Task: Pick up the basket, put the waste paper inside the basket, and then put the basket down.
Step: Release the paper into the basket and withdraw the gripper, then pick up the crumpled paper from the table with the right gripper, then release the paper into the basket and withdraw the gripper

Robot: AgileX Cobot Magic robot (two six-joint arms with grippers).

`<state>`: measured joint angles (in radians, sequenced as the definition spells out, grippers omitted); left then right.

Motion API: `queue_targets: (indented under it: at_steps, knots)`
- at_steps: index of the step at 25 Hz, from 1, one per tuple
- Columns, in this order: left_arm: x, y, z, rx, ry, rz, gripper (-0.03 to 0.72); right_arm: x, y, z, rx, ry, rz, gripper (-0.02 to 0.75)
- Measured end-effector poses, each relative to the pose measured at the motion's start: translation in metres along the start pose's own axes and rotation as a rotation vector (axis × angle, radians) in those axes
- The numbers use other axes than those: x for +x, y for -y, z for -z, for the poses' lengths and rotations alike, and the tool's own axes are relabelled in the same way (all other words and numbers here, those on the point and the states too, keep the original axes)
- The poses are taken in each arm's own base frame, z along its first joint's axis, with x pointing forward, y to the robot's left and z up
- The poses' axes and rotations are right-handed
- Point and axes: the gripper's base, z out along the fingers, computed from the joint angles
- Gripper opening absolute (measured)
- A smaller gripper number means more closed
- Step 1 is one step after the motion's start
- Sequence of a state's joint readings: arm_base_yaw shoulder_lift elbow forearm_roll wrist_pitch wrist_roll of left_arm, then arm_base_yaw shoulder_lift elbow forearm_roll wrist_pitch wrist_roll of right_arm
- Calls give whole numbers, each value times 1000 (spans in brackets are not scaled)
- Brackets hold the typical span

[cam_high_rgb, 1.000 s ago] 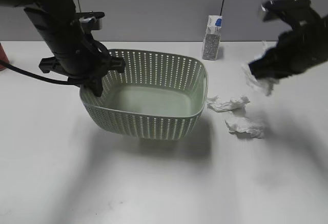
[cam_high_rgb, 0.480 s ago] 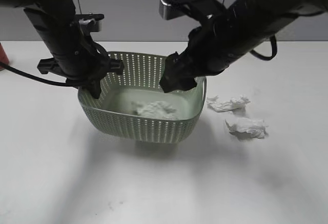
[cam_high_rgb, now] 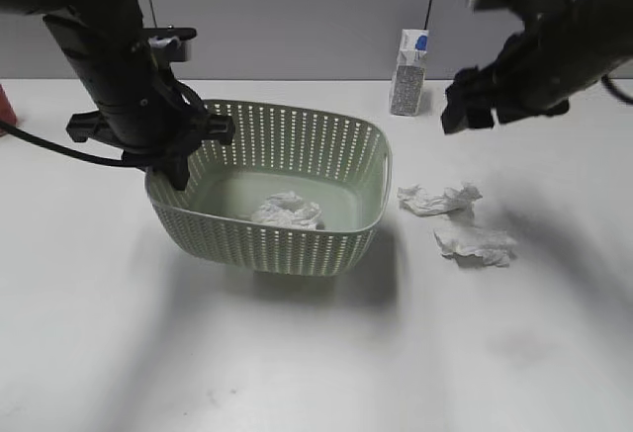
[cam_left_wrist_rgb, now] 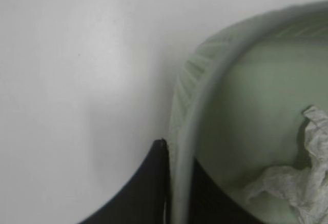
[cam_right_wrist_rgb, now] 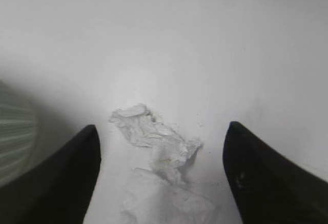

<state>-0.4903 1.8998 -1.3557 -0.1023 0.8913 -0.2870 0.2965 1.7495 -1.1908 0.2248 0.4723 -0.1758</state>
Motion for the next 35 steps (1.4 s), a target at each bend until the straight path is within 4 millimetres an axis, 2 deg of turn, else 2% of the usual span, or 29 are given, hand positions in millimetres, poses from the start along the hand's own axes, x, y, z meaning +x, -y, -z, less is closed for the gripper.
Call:
queue_targets:
  at_steps: [2,5,8,9,10,12,13,14,15,17,19,21,23,25,26,28,30,31,32,34,35]
  knots:
    - [0,0,-1,-1,-4,1,3,14,6,-37,10,-73,-14,590]
    - [0,0,-2,-4,-8,0,3,38,10,-78,9,-188,-15,583]
    - [0,0,-2,-4,-8,0,3,53,13,-101,11,-252,-20,516]
    - [0,0,-2,-4,-8,0,3,56,13,-105,12,-265,-16,470]
    - [0,-1,-2,-5,-8,1,3,55,13,-105,14,-262,-10,393]
    - [0,-1,-2,-5,-8,1,3,56,14,-105,17,-275,8,169]
    - [0,-1,-2,-5,-8,1,3,55,14,-103,17,-277,15,96]
    - [0,-1,-2,-5,-8,1,3,51,13,-100,17,-270,19,42]
    - [0,-1,-2,-5,-9,1,3,44,12,-92,16,-244,24,20]
    - [0,-1,-2,-5,-9,1,3,21,9,-65,17,-150,39,20]
    - [0,-1,-2,-5,-8,1,3,-7,1,-22,11,-11,71,20]
    - [0,-1,-2,-4,-7,2,3,-27,-16,24,-17,122,118,20]
    - [0,-1,-2,-4,-6,3,3,-38,-43,66,-75,242,188,20]
    - [0,-1,-2,-4,-6,3,3,-40,-73,91,-152,305,232,20]
    - [0,-1,-2,-4,-6,3,3,-37,-88,97,-192,316,251,20]
    - [0,-1,-2,-4,-6,3,3,-31,-111,96,-252,294,281,20]
    - [0,-1,-2,-4,-6,3,3,-20,-129,79,-292,206,311,22]
    - [0,-1,-2,-5,-5,3,3,-14,-134,68,-303,150,324,50]
    - [0,-1,-2,-5,-5,3,3,-6,-136,54,-311,75,332,118]
    - [0,-1,-2,-4,-5,4,3,7,-137,27,-313,-54,337,328]
    - [0,-1,-2,-4,-5,5,3,12,-137,19,-311,-96,337,459]
